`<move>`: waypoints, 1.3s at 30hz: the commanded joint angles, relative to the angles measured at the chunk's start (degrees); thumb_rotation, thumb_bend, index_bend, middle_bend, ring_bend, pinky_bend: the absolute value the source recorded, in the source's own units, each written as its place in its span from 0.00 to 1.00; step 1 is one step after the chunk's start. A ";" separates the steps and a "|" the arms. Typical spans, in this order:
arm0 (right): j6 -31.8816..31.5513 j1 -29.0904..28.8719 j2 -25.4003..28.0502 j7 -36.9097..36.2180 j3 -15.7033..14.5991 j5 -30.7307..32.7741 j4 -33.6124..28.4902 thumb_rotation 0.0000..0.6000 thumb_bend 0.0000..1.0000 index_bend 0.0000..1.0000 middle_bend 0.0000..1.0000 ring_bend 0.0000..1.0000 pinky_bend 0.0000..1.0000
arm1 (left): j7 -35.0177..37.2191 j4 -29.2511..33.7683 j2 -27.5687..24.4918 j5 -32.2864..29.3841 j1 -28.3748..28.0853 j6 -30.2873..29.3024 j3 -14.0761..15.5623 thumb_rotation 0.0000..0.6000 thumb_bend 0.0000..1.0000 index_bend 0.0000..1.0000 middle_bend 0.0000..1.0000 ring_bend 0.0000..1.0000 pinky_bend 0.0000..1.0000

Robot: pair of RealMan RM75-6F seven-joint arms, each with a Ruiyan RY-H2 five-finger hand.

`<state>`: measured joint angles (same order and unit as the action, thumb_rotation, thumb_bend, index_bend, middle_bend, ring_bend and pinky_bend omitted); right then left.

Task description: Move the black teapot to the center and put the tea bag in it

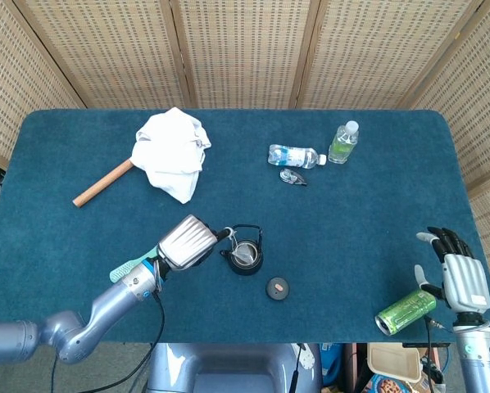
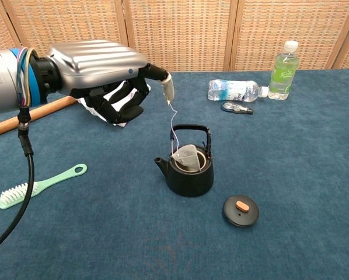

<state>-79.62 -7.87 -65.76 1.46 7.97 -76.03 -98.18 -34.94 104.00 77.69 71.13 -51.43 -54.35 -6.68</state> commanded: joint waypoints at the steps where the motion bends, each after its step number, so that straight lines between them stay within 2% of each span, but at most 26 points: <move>1: -0.02 0.02 0.01 -0.01 -0.02 -0.01 -0.07 1.00 0.58 0.27 0.23 0.13 0.21 | -3.91 2.77 -2.07 -2.50 -0.87 1.22 0.78 1.00 0.55 0.22 0.69 0.68 0.71; 5: -0.09 0.08 0.03 0.04 -0.08 -0.02 -0.09 1.00 0.58 0.27 0.23 0.13 0.21 | -7.56 5.08 -3.52 -4.97 -1.40 1.70 1.60 1.00 0.56 0.07 0.69 0.68 0.71; 7: -0.09 0.08 0.04 0.03 -0.06 0.01 -0.08 1.00 0.58 0.27 0.23 0.13 0.21 | -9.21 6.55 -4.23 -6.77 -1.74 1.95 2.05 1.00 0.56 0.03 0.69 0.68 0.71; 10: -0.13 0.09 0.06 -0.05 -0.03 0.02 -0.07 1.00 0.58 0.27 0.23 0.13 0.21 | -11.16 8.31 -4.95 -7.94 -1.87 1.27 2.79 1.00 0.56 0.02 0.69 0.68 0.71; 18: 0.16 -0.04 -0.08 -0.05 -0.04 0.20 0.11 1.00 0.58 0.27 0.23 0.13 0.21 | -12.12 11.83 -6.59 -3.07 0.36 -1.30 6.65 1.00 0.53 0.02 0.69 0.68 0.71; 23: 0.11 -0.05 -0.13 0.02 -0.04 0.14 0.09 1.00 0.58 0.27 0.23 0.13 0.21 | -14.19 12.78 -7.66 -6.55 -1.61 1.43 6.54 1.00 0.54 0.02 0.69 0.68 0.71; 25: 0.05 -0.03 -0.08 0.08 -0.04 0.14 0.04 1.00 0.58 0.27 0.23 0.13 0.21 | -15.31 13.37 -8.01 -8.88 -2.78 2.57 6.33 1.00 0.63 0.02 0.69 0.69 0.71; 28: 0.06 -0.09 0.02 0.29 0.01 0.16 -0.06 1.00 0.58 0.27 0.23 0.13 0.21 | -18.04 14.46 -8.61 -13.58 -5.15 3.95 6.16 1.00 0.94 0.01 0.72 0.71 0.72; 29: 0.10 -0.10 0.03 0.30 0.00 0.16 -0.11 1.00 0.58 0.27 0.23 0.13 0.21 | -18.87 14.76 -8.69 -15.25 -5.94 4.25 6.15 1.00 0.99 0.00 0.73 0.72 0.72; 39: 0.13 -0.13 0.13 0.50 0.01 0.26 -0.22 1.00 0.58 0.27 0.23 0.13 0.21 | -25.23 15.81 -7.90 -30.73 -14.17 5.44 7.43 1.00 1.00 0.00 0.78 0.75 0.74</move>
<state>-79.49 -8.00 -65.64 1.95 7.99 -75.77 -98.39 -58.03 119.52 69.29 44.36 -62.78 -49.27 0.11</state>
